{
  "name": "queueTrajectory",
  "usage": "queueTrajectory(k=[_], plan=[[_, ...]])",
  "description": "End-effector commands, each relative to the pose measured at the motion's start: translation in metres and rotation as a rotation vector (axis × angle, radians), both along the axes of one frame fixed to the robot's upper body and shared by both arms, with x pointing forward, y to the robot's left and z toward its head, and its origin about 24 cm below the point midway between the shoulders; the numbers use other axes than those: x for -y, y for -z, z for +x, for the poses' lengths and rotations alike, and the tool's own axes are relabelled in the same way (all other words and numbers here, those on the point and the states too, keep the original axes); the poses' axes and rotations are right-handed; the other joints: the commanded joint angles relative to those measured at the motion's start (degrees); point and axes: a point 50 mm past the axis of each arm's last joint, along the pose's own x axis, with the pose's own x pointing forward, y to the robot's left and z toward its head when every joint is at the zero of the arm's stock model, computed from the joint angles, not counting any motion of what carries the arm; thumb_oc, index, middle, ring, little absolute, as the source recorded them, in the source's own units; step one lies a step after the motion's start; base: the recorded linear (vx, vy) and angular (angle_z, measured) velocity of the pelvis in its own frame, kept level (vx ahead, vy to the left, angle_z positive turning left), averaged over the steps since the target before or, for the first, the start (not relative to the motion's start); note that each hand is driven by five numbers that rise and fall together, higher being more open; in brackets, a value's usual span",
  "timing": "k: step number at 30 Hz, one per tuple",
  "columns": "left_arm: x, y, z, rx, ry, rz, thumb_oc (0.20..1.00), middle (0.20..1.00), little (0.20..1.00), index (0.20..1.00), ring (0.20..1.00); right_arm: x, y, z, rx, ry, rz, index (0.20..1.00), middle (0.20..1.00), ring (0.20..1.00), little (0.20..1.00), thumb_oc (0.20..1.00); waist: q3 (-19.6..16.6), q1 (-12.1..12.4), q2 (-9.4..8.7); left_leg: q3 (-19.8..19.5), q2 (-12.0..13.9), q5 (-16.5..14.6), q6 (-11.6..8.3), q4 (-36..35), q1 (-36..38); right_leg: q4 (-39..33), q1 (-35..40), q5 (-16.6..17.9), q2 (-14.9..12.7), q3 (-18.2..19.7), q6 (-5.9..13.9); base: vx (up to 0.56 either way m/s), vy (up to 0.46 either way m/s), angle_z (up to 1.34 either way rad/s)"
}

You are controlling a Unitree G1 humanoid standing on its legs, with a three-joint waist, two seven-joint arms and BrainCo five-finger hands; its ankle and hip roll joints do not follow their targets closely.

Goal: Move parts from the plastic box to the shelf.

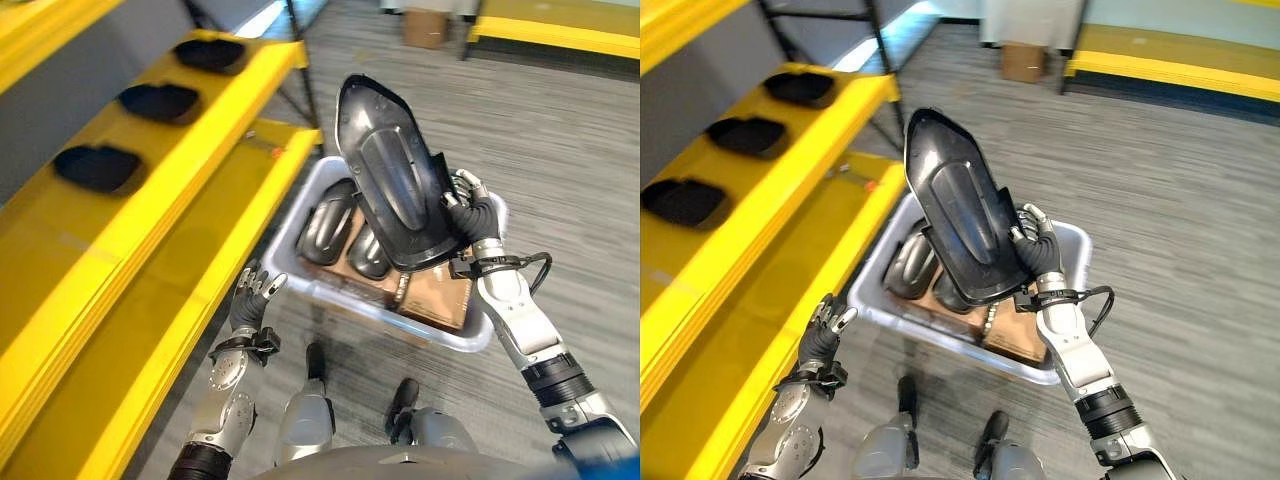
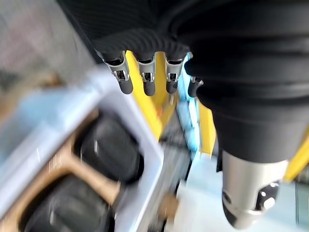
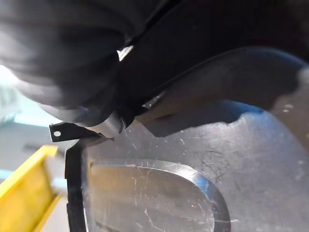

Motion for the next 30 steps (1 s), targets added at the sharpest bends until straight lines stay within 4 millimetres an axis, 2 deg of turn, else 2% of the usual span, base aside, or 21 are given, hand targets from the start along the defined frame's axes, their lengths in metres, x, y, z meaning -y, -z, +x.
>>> queueTrajectory(k=[1,2,3,4,6,8,11,13,17,18,19,20,22,24,25,26,27,28,29,30], plan=[[-0.002,-0.024,0.01,0.13,0.036,0.026,1.0,1.0,1.0,1.0,1.0,0.003,-0.032,-0.004,0.18,-0.003,0.104,0.2,0.2,0.2,0.2,0.2,-1.22,-2.2,-0.99,-2.1,2.45,7.7,-2.17,-0.71,2.34,6.22,1.11,-4.72,-4.6,0.41,7.92,-0.01,0.045,1.05],[-0.002,-0.024,0.01,0.13,0.036,0.026,1.0,1.0,1.0,1.0,1.0,0.003,-0.032,-0.004,0.18,-0.003,0.104,0.2,0.2,0.2,0.2,0.2,-1.21,-2.24,-0.99,-2.14,2.44,7.69,-2.17,-0.69,2.33,6.23,1.14,-4.73,-4.61,0.37,7.93,0.09,0.222,0.95],[0.003,-0.023,0.008,0.127,0.061,0.012,1.0,1.0,1.0,1.0,1.0,0.006,-0.026,-0.007,0.16,0.015,0.093,0.2,0.2,0.2,0.2,0.2,-2.47,-2.2,0.05,-1.97,1.79,6.13,-2.02,-2.28,3.21,7.12,2.76,-4.36,-6.76,-1.9,8.99,0.15,0.254,0.94],[0.004,-0.024,0.008,0.129,0.065,0.012,1.0,1.0,1.0,1.0,1.0,0.006,-0.025,-0.007,0.154,0.017,0.1,0.2,0.2,0.2,0.2,0.2,-2.6,-2.1,0.2,-1.87,1.33,5.2,-1.66,-1.85,3.07,7.7,3.37,-3.95,-7.81,-2.36,9.36,0.19,0.346,0.85],[0.003,-0.027,0.01,0.142,0.068,0.021,1.0,1.0,1.0,1.0,1.0,0.005,-0.022,-0.009,0.141,0.014,0.123,0.2,0.2,0.2,0.2,0.2,-2.4,-1.51,-0.02,-1.97,-0.61,2.99,-0.87,1.31,1.68,7.24,5.26,-2.74,-10.44,-3.83,10.32,0.16,0.261,0.78],[-0.006,-0.03,0.01,0.152,0.055,0.066,1.0,1.0,1.0,1.0,1.0,0.004,-0.018,-0.01,0.117,0.0,0.125,0.2,0.2,0.2,0.2,0.2,-2.64,-0.78,-0.82,-1.8,-3.7,0.04,0.4,2.94,0.92,4.67,7.82,-0.25,-13.18,-4.71,12.21,0.24,0.35,0.51],[-0.015,-0.035,0.009,0.168,0.009,0.086,1.0,1.0,1.0,1.0,1.0,-0.001,-0.017,-0.009,0.108,-0.009,0.134,0.2,0.2,0.2,0.2,0.2,-3.2,0.61,-2.13,-2.21,-6.85,-1.31,1.73,3.25,-0.73,1.25,9.0,3.29,-14.69,-5.61,14.15,0.18,0.271,0.27],[-0.023,-0.039,0.012,0.186,-0.027,0.11,1.0,1.0,1.0,1.0,1.0,-0.012,-0.023,-0.006,0.124,-0.068,0.135,0.2,0.2,0.2,0.2,0.2,-2.74,2.51,-3.64,-2.92,-8.85,-3.48,2.64,6.6,-4.24,-1.37,8.66,6.55,-15.85,-5.95,15.65,0.12,0.223,0.3],[-0.027,-0.042,0.012,0.202,-0.071,0.094,1.0,1.0,1.0,1.0,1.0,-0.027,-0.031,-0.001,0.144,-0.123,0.158,0.2,0.2,0.2,0.2,0.2,-1.81,5.2,-4.89,-3.49,-11.3,-5.83,4.28,9.42,-7.21,-2.19,8.39,10.53,-17.98,-6.72,17.44,0.07,0.189,0.27],[-0.027,-0.044,0.013,0.208,-0.072,0.095,1.0,1.0,1.0,1.0,1.0,-0.029,-0.032,0.0,0.142,-0.132,0.177,0.2,0.2,0.2,0.2,0.2,-1.57,5.97,-5.09,-3.87,-12.17,-6.26,4.7,10.32,-8.16,-1.99,8.51,11.99,-18.81,-7.04,17.82,0.12,0.311,0.24],[-0.027,-0.045,0.013,0.212,-0.07,0.094,1.0,1.0,1.0,1.0,1.0,-0.032,-0.034,0.0,0.144,-0.15,0.197,0.2,0.2,0.2,0.2,0.2,-1.48,6.47,-4.92,-4.41,-13.59,-6.94,6.06,9.64,-8.12,-0.45,7.79,14.23,-19.97,-6.4,18.07,0.16,0.482,0.49],[-0.029,-0.046,0.013,0.217,-0.076,0.098,1.0,1.0,1.0,1.0,1.0,-0.037,-0.038,0.001,0.155,-0.173,0.216,0.2,0.2,0.2,0.2,0.2,-1.26,6.55,-4.24,-4.7,-14.9,-6.53,7.29,7.97,-7.34,3.46,5.36,15.14,-20.54,-4.29,17.71,0.18,0.508,0.59],[-0.029,-0.045,0.012,0.215,-0.081,0.094,1.0,1.0,1.0,1.0,1.0,-0.039,-0.039,0.0,0.16,-0.179,0.212,0.2,0.2,0.2,0.2,0.2,-1.2,6.73,-3.99,-4.77,-15.56,-6.09,7.84,6.17,-6.33,5.69,4.07,14.37,-20.34,-3.15,17.32,0.1,0.277,0.35],[-0.029,-0.045,0.011,0.212,-0.082,0.09,1.0,1.0,1.0,1.0,1.0,-0.039,-0.039,0.0,0.164,-0.18,0.206,0.2,0.2,0.2,0.2,0.2,-1.2,6.72,-3.72,-5.26,-15.98,-5.89,8.39,4.68,-5.39,8.02,3.12,13.11,-19.3,-1.77,16.76,0.09,0.159,0.06],[-0.029,-0.043,0.014,0.2,-0.059,0.108,1.0,1.0,1.0,1.0,1.0,-0.034,-0.04,-0.002,0.173,-0.182,0.214,0.2,0.2,0.2,0.2,0.2,-0.43,4.39,-3.15,-7.66,-16.1,-3.8,9.26,2.05,-3.76,11.31,-3.65,5.65,-9.8,7.89,12.37,0.07,0.124,0.05],[-0.029,-0.043,0.014,0.2,-0.059,0.108,1.0,1.0,1.0,1.0,1.0,-0.034,-0.04,-0.002,0.173,-0.182,0.214,0.2,0.2,0.2,0.2,0.2,-0.43,4.4,-3.16,-7.64,-16.1,-3.81,9.26,2.05,-3.76,11.33,-3.67,5.64,-9.8,7.91,12.37,0.15,0.144,0.21],[-0.027,-0.039,0.014,0.18,-0.035,0.127,1.0,1.0,1.0,1.0,1.0,-0.028,-0.035,-0.006,0.158,-0.182,0.226,0.2,0.2,0.2,0.2,0.2,0.08,2.37,-3.36,-9.76,-16.34,-3.23,9.02,1.07,-2.45,10.55,-5.76,1.36,-3.69,12.0,10.65,0.12,0.015,0.61],[-0.025,-0.039,0.015,0.177,-0.018,0.133,1.0,1.0,1.0,1.0,1.0,-0.023,-0.031,-0.008,0.146,-0.174,0.233,0.2,0.2,0.2,0.2,0.2,0.58,1.12,-3.55,-11.45,-17.13,-3.09,8.83,1.14,-1.84,9.94,-6.8,0.49,-0.67,14.95,9.95,0.12,0.014,0.92],[-0.025,-0.039,0.015,0.177,-0.018,0.133,1.0,1.0,1.0,1.0,1.0,-0.023,-0.031,-0.008,0.146,-0.174,0.232,0.2,0.2,0.2,0.2,0.2,0.47,1.06,-3.5,-11.52,-17.09,-2.99,8.82,1.13,-1.98,9.76,-6.85,0.64,-0.62,14.86,9.92,0.13,-0.002,1.0],[-0.022,-0.038,0.015,0.175,0.008,0.144,1.0,1.0,1.0,1.0,1.0,-0.016,-0.028,-0.011,0.138,-0.155,0.218,0.2,0.2,0.2,0.2,0.2,1.06,-1.56,-4.14,-14.5,-18.67,-2.81,8.8,0.39,-0.81,7.41,-9.51,0.75,5.8,22.44,9.62,0.08,0.003,1.07]])
